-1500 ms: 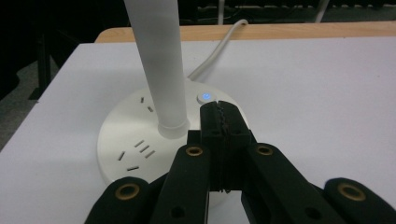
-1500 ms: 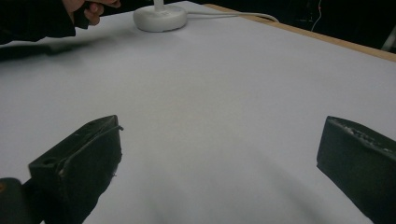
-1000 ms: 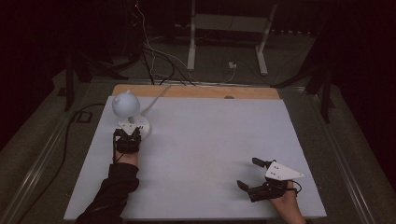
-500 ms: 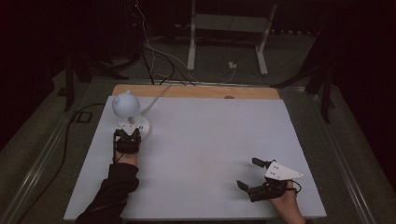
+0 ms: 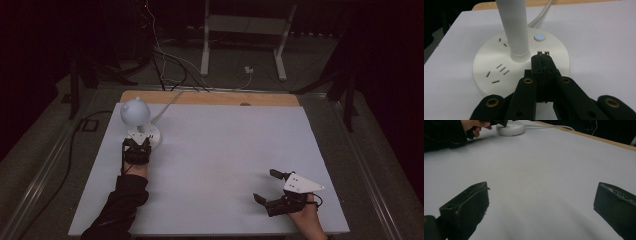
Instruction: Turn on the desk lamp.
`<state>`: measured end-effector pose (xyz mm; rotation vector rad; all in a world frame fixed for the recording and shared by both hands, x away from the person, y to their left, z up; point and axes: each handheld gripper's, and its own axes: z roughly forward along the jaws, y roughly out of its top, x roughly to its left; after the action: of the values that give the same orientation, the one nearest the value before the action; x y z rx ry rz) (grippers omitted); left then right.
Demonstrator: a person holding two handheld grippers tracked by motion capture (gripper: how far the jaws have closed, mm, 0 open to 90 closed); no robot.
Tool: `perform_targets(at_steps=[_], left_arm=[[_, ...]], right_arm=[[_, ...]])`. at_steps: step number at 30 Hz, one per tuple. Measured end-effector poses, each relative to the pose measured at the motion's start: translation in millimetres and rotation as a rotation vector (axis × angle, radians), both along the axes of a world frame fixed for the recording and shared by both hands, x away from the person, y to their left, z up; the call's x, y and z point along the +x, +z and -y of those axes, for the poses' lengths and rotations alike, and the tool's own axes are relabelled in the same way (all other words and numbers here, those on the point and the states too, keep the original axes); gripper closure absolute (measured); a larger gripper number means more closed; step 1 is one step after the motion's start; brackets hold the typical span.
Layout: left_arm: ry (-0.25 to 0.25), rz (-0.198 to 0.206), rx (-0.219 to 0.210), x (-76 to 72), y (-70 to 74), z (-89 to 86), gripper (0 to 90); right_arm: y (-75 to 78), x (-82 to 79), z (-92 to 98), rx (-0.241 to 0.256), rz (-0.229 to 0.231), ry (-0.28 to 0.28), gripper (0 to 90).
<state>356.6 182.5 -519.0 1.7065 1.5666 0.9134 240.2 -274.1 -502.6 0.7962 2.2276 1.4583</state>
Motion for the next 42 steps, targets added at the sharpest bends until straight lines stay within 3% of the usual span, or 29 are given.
perform_targets(at_steps=[4,6,9,10,15,20,30,38,42], left_arm=[[0.011,0.006,0.026,-0.3,-1.2,0.6,90.0],[0.025,-0.003,0.004,1.3,-1.2,-4.6,90.0],[0.009,0.013,0.002,-0.8,-2.8,-5.8,90.0],[0.011,0.007,-0.022,-0.7,-1.2,-6.7,90.0],[0.005,0.063,-0.026,-6.6,10.5,-0.4,89.9],[0.011,0.066,-0.047,-10.2,17.3,4.9,80.7],[0.052,0.056,-0.045,-14.0,22.1,8.1,50.3],[0.054,0.013,-0.054,-10.6,20.4,8.3,18.5],[0.033,0.001,-0.065,-11.0,20.7,8.6,7.5]], right_arm=[[0.5,-0.6,0.0,0.001,0.001,-0.001,0.0],[0.5,-0.8,0.3,0.003,0.001,-0.002,0.0],[0.3,-0.5,0.2,0.001,0.001,-0.001,0.0],[0.4,-0.6,0.1,0.0,0.002,-0.001,0.0],[0.8,-0.6,0.8,0.003,0.005,-0.003,0.0],[0.6,-0.6,0.7,0.003,0.003,-0.002,0.0],[0.8,-0.6,1.0,0.003,0.006,-0.002,0.0],[0.7,-0.5,1.3,0.003,0.007,-0.004,0.0],[0.6,-0.4,1.0,0.003,0.005,-0.005,0.0]])
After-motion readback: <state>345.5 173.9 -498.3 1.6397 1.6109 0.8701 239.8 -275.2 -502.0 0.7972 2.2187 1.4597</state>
